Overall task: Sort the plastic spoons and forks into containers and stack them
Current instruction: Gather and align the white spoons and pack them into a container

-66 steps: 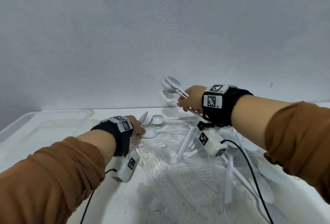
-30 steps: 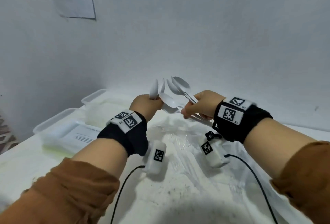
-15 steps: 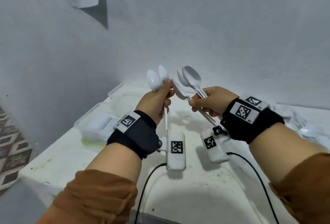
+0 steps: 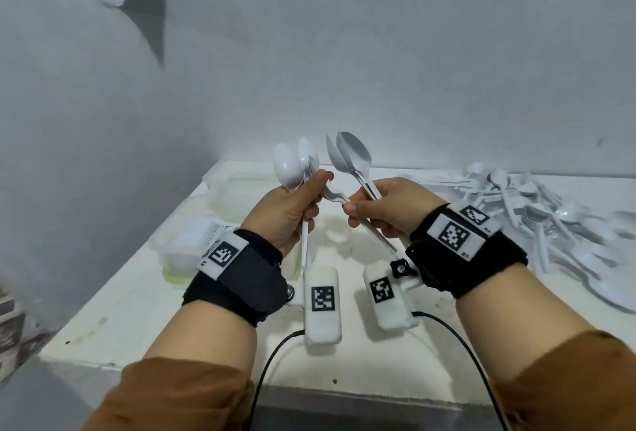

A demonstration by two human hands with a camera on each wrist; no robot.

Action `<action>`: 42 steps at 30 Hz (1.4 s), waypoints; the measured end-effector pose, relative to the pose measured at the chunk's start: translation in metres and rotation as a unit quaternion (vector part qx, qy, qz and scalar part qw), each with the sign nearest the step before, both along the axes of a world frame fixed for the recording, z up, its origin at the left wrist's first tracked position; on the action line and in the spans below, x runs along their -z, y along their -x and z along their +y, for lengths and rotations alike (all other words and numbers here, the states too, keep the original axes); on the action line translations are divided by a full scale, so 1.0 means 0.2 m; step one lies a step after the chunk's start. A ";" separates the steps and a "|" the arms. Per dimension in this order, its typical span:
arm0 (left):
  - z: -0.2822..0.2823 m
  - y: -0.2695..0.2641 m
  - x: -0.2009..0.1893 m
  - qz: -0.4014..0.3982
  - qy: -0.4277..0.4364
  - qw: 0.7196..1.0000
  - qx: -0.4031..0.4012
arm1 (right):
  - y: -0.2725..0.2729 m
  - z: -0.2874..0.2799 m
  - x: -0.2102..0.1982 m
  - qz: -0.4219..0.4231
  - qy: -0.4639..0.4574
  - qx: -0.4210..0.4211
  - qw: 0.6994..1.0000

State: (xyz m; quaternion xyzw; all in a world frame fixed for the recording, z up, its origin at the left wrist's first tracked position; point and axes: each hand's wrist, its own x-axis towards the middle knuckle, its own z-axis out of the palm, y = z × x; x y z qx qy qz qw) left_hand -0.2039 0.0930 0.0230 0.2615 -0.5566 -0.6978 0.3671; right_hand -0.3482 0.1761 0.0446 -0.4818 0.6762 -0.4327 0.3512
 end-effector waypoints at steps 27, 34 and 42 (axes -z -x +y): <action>0.06 0.21 -0.04 0.106 -0.064 0.991 -0.052 | 0.16 0.05 0.00 -0.152 0.066 0.059 0.984; 0.07 0.25 -0.04 0.116 -0.103 0.987 -0.047 | 0.23 0.08 0.05 -0.131 0.104 0.064 0.984; 0.08 0.29 -0.04 0.104 -0.089 0.990 -0.043 | 0.24 0.07 0.06 -0.067 0.138 0.071 0.986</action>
